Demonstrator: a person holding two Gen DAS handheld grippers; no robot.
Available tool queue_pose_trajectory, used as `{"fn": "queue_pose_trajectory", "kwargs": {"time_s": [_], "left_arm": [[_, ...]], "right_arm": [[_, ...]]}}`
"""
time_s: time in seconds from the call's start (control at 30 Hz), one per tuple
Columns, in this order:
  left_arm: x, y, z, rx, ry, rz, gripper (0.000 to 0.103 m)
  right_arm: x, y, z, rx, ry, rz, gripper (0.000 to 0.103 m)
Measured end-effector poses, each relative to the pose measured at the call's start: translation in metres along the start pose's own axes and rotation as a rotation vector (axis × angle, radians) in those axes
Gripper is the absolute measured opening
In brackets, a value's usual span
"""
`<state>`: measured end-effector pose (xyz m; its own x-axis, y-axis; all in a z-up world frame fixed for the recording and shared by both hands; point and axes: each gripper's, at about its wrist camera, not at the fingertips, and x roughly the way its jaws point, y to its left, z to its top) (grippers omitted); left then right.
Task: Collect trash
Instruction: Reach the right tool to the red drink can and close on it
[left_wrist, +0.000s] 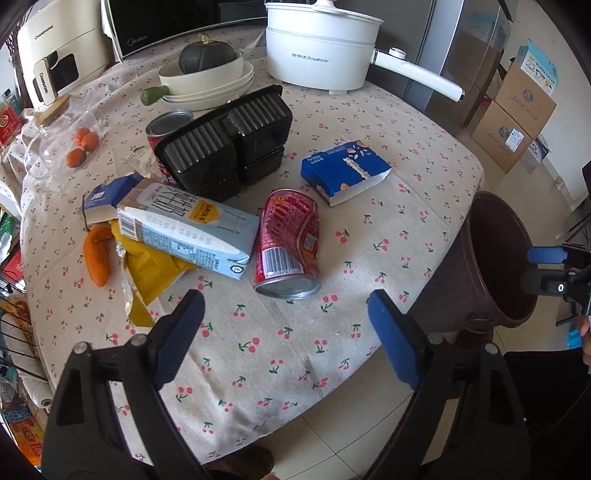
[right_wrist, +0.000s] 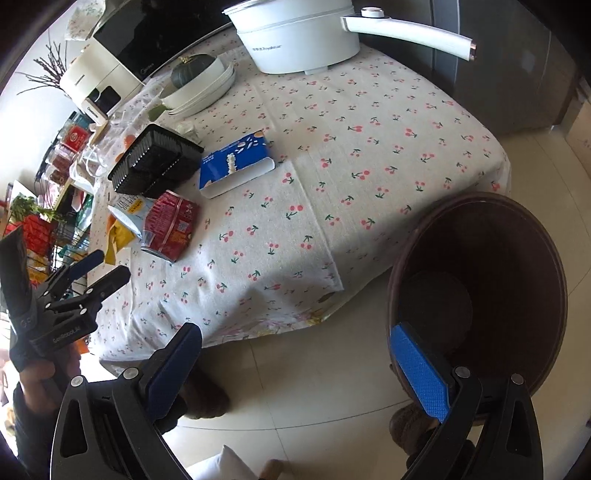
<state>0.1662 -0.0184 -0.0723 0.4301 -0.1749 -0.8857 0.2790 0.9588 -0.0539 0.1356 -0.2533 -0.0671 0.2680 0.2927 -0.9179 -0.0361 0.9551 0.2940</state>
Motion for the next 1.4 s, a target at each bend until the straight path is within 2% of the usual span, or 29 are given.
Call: {"fn": "queue_pose_trajectory", "kwargs": {"time_s": [0.1,0.17,0.27,0.43,0.47,0.5,0.57,0.6,0.87,0.9,0.93,0.97,1.0,1.13,1.2,1.27,1.33,1.4], "left_arm": [[0.026,0.0,0.013,-0.03,0.066,-0.013,0.08],[0.044,0.005,0.017,-0.085,0.126,-0.031,0.075],[0.061,0.01,0.022,-0.135,0.169,-0.032,0.074],[0.07,0.013,0.025,-0.19,0.176,-0.035,0.072],[0.072,0.015,0.024,-0.201,0.182,-0.044,0.068],[0.074,0.016,0.023,-0.21,0.191,-0.058,0.056],[0.071,0.017,0.023,-0.216,0.181,-0.067,0.052],[0.068,0.019,0.022,-0.223,0.176,-0.081,0.046],[0.027,0.027,0.01,-0.195,0.109,-0.152,0.043],[0.02,0.029,0.008,-0.192,0.098,-0.164,0.039],[0.014,0.03,0.006,-0.186,0.086,-0.171,0.027],[0.008,0.033,0.004,-0.179,0.073,-0.18,0.011],[0.007,0.035,0.005,-0.172,0.063,-0.179,0.002],[0.002,0.046,-0.001,-0.098,0.012,-0.037,0.002],[0.005,0.062,-0.004,-0.158,0.073,-0.096,0.003],[-0.006,0.074,-0.006,-0.182,0.063,-0.143,0.022],[-0.016,0.075,-0.01,-0.148,0.029,-0.104,0.059],[-0.019,0.08,-0.013,-0.167,0.027,-0.105,0.062]], "right_arm": [[-0.003,0.006,0.014,-0.053,-0.044,-0.092,0.103],[-0.003,0.007,0.02,-0.059,-0.056,-0.101,0.103],[0.004,0.005,0.028,-0.055,-0.044,-0.115,0.103],[0.012,0.007,0.036,-0.051,-0.035,-0.126,0.103],[0.013,0.008,0.037,-0.045,-0.034,-0.123,0.103],[0.014,0.007,0.038,-0.039,-0.032,-0.118,0.103],[0.016,0.007,0.04,-0.029,-0.031,-0.117,0.103],[0.017,0.007,0.042,-0.024,-0.03,-0.121,0.103],[0.031,0.015,0.054,0.016,-0.014,-0.117,0.103],[0.033,0.019,0.056,0.014,-0.014,-0.113,0.103],[0.034,0.022,0.057,0.012,-0.014,-0.109,0.103],[0.035,0.027,0.058,0.009,-0.014,-0.105,0.103],[0.037,0.031,0.059,0.006,-0.014,-0.1,0.103],[0.048,0.046,0.062,-0.005,-0.018,-0.104,0.103],[0.06,0.053,0.061,-0.01,-0.003,-0.127,0.103],[0.073,0.059,0.058,-0.021,0.035,-0.119,0.103],[0.075,0.065,0.055,-0.031,0.048,-0.104,0.103],[0.07,0.069,0.05,-0.042,0.033,-0.099,0.103]]}}
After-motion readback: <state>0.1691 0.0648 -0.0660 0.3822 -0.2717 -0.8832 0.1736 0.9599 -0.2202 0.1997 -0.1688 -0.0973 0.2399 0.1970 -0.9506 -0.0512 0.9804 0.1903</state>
